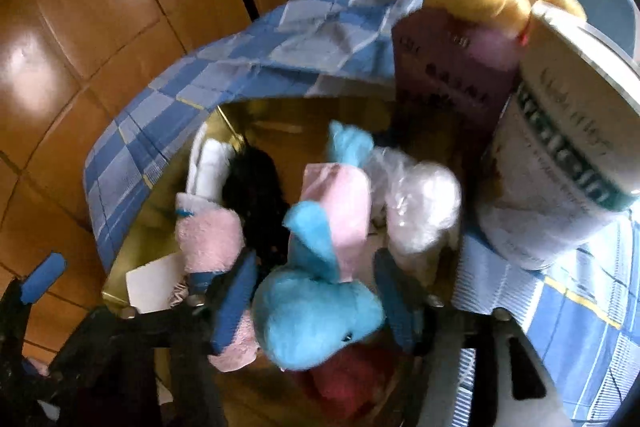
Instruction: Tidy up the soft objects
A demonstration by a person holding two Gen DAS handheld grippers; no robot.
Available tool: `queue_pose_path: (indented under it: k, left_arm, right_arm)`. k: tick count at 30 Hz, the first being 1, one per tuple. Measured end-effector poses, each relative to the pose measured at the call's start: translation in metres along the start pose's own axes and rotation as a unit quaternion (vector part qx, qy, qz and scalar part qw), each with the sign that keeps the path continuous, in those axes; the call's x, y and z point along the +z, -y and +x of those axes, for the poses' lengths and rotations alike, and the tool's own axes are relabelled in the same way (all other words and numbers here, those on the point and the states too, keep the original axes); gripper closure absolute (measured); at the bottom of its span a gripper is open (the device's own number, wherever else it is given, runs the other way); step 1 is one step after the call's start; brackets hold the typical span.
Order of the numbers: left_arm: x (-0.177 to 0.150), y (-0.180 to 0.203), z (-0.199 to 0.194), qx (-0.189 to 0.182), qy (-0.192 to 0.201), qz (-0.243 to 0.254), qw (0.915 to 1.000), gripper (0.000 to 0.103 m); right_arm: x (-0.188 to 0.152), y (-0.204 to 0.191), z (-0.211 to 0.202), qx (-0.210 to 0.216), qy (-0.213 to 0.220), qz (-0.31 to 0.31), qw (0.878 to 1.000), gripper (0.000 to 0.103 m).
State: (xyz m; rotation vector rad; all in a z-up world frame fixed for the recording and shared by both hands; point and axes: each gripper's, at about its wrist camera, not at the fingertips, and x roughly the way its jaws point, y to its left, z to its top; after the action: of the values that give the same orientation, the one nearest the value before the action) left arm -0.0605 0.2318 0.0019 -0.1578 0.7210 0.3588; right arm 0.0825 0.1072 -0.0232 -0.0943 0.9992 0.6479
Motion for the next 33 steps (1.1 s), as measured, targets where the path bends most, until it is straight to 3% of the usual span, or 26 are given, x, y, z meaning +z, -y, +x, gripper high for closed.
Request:
queue_pose_path:
  k: [11, 20, 33]
  left_arm:
    - [0.0, 0.007, -0.017, 0.007, 0.03, -0.008, 0.9995, 0.0]
    - [-0.008, 0.023, -0.022, -0.009, 0.023, 0.002, 0.9997, 0.0]
    - [-0.009, 0.029, -0.028, -0.013, 0.027, -0.001, 0.9995, 0.0]
  right_arm:
    - [-0.028, 0.007, -0.057, -0.05, 0.081, 0.012, 0.995, 0.032]
    - [-0.071, 0.011, -0.076, -0.148, 0.117, 0.029, 0.982, 0.032]
    - [-0.081, 0.005, -0.076, -0.157, 0.119, 0.026, 0.98, 0.032]
